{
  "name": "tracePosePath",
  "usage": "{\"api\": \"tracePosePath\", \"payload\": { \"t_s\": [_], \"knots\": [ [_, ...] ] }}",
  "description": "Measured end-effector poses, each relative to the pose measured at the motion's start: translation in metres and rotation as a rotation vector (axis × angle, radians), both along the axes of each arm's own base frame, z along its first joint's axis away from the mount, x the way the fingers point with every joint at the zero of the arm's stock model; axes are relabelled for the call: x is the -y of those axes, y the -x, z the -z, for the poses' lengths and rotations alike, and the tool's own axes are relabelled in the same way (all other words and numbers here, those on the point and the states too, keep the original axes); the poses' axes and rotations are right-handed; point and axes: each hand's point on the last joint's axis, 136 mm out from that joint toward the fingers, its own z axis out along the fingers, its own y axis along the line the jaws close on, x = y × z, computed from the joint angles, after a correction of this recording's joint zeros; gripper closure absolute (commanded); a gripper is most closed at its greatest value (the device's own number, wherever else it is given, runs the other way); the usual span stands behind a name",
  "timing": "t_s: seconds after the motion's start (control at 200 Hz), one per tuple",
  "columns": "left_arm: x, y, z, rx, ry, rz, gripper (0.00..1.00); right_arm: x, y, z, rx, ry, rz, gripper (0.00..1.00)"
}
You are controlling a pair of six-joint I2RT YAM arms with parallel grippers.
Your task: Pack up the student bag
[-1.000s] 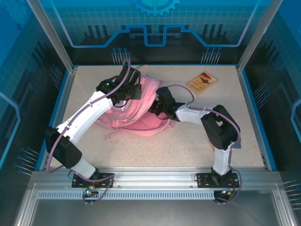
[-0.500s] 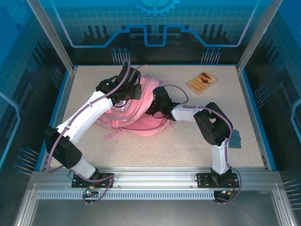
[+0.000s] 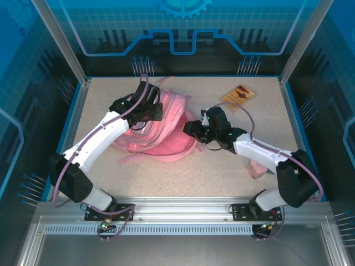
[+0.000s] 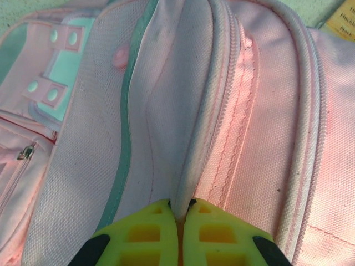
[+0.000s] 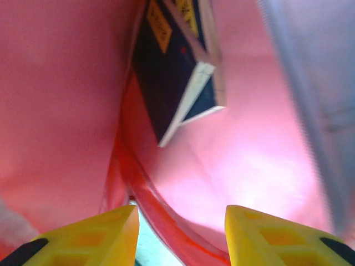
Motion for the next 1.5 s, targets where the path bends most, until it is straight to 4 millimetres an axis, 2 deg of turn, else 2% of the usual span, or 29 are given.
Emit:
{"api": "tracePosePath", "payload": {
  "t_s": [0.1,0.145,0.17,0.215,0.31,0.35,0.425,0.495,0.645,0.775,0.985,1.256,1.391,1.496],
  "knots": [
    [-0.002,0.012,0.013,-0.021,-0.005,0.039,1.0,0.033,0.001,0.01,0.001,0.105,0.051,0.42],
    [-0.003,0.019,0.02,-0.037,-0.006,0.06,1.0,0.052,-0.004,0.013,-0.005,0.146,0.096,0.36],
    [-0.003,0.023,0.023,-0.045,-0.007,0.07,0.97,0.063,-0.008,0.015,-0.003,0.171,0.118,0.32],
    [-0.005,0.031,0.031,-0.063,-0.007,0.088,0.86,0.082,-0.014,0.018,-0.006,0.211,0.16,0.25],
    [-0.007,0.048,0.042,-0.095,0.004,0.112,0.47,0.121,-0.03,0.018,-0.003,0.293,0.24,0.15],
    [-0.009,0.055,0.044,-0.101,0.014,0.112,0.34,0.133,-0.038,0.015,0.003,0.32,0.262,0.12],
    [-0.013,0.063,0.042,-0.091,0.033,0.097,0.21,0.152,-0.058,0.009,0.018,0.363,0.3,0.09],
    [-0.017,0.067,0.034,-0.069,0.059,0.076,0.14,0.168,-0.079,0.007,0.022,0.398,0.329,0.08],
    [-0.021,0.071,0.022,-0.027,0.096,0.039,0.07,0.197,-0.127,0.017,-0.006,0.474,0.376,0.09],
    [-0.025,0.071,0.023,-0.027,0.106,-0.001,0.03,0.218,-0.168,0.031,-0.039,0.51,0.414,0.11],
    [-0.029,0.075,0.029,-0.04,0.124,-0.041,0.01,0.238,-0.216,0.059,-0.09,0.5,0.444,0.14],
    [-0.029,0.076,0.026,-0.035,0.143,-0.058,0.01,0.227,-0.256,0.087,-0.129,0.44,0.401,0.14],
    [-0.029,0.076,0.026,-0.036,0.143,-0.059,0.01,0.221,-0.259,0.101,-0.167,0.414,0.382,0.16],
    [-0.029,0.076,0.026,-0.036,0.144,-0.06,0.01,0.219,-0.259,0.099,-0.174,0.399,0.369,0.16]
  ]
}}
